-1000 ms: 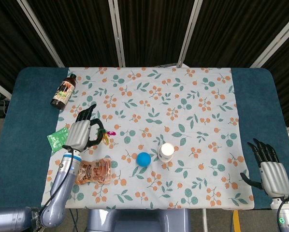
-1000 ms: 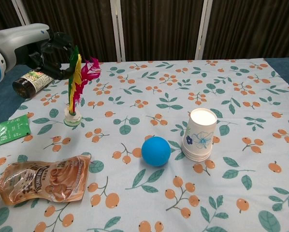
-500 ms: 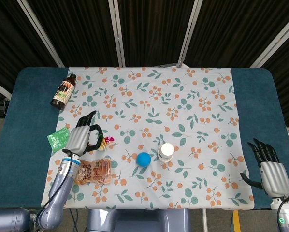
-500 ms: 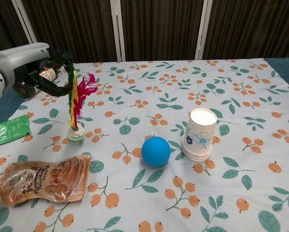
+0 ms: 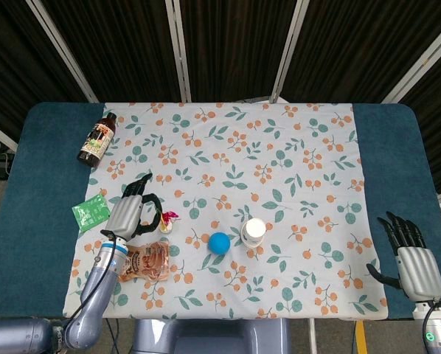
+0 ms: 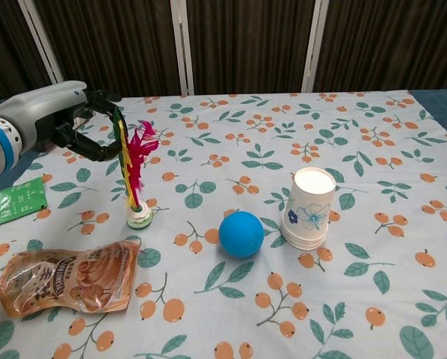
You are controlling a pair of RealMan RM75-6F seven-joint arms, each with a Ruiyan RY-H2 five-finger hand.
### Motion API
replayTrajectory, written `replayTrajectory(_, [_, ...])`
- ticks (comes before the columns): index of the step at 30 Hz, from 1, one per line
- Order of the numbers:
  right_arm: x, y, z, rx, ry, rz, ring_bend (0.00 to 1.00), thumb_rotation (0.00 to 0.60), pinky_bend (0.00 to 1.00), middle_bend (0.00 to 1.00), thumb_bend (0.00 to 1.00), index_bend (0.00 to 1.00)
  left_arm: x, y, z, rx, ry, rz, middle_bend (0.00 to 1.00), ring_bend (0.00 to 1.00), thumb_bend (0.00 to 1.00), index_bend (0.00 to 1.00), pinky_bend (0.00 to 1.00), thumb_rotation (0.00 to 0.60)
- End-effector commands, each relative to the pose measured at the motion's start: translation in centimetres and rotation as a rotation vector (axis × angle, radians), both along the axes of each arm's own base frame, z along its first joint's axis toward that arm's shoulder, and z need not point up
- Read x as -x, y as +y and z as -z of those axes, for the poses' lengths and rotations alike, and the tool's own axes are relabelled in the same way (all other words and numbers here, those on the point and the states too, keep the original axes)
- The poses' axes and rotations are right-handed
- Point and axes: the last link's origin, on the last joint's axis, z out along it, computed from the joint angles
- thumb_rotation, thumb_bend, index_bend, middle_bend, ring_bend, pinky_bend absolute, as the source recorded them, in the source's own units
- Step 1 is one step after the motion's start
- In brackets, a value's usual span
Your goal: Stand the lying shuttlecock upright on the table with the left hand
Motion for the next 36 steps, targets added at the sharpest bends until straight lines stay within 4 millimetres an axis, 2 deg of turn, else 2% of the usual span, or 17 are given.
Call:
replayTrajectory(1, [0.0,0.0,0.0,0.0,0.0,0.0,0.0,0.6,0.0,0.0,0.14,0.1,0.3,-0.2,0.1,0.008,0.005,-0.002,0.0,0.0,0.51,0.53,0.0,0.6])
replayTrajectory(5, [0.0,0.0,0.0,-0.001,0.0,0.0,0.0,0.6,0.0,0.0,0.14,0.1,0.4,-0.4,-0.2,0.01,0.013,0.02,0.0,0.0,0.39,0.3,0.0,0.6])
replayTrajectory(9, [0.0,0.0,0.0,-0.001,0.002,0.0,0.0,0.6,0.0,0.0,0.14,0.1,0.2,-0.6,-0.8,0.0,-0.002,0.041,0.0,0.0,0.3,0.16,0.0,0.6])
replayTrajectory(17, [0.0,0.0,0.0,0.001,0.006,-0.001,0.0,0.6,0.0,0.0,0.14,0.1,-0.2,-1.4,-3.5,-0.05,-0.018,0.089,0.0,0.0,0.28,0.12,0.0,0.6])
replayTrajectory(22, [0.0,0.0,0.0,0.002,0.009,-0.004,0.0,0.6,0.0,0.0,0.14,0.1,0.8,-2.5,-5.8,-0.12,0.049,0.137,0.0,0.0,0.28,0.12,0.0,0.6])
replayTrajectory(27, [0.1,0.0,0.0,-0.001,0.02,-0.007,0.0,0.6,0.0,0.0,0.14,0.1,4.3,-4.8,-8.5,-0.227,0.271,0.196,0.0,0.0,0.23,0.12,0.0,0.6])
replayTrajectory(33, [0.0,0.0,0.1,-0.003,0.04,-0.011,0.0,0.6,0.0,0.0,0.14,0.1,10.4,-9.4,-11.0,-0.254,0.488,0.153,0.0,0.0,0.17,0.11,0.0,0.6])
replayTrajectory(36, [-0.1,0.0,0.3,-0.004,0.054,-0.015,0.0,0.6,0.0,0.0,0.14,0.1,12.9,-11.2,-12.1,-0.276,0.575,0.13,0.0,0.0,0.15,0.1,0.0,0.6])
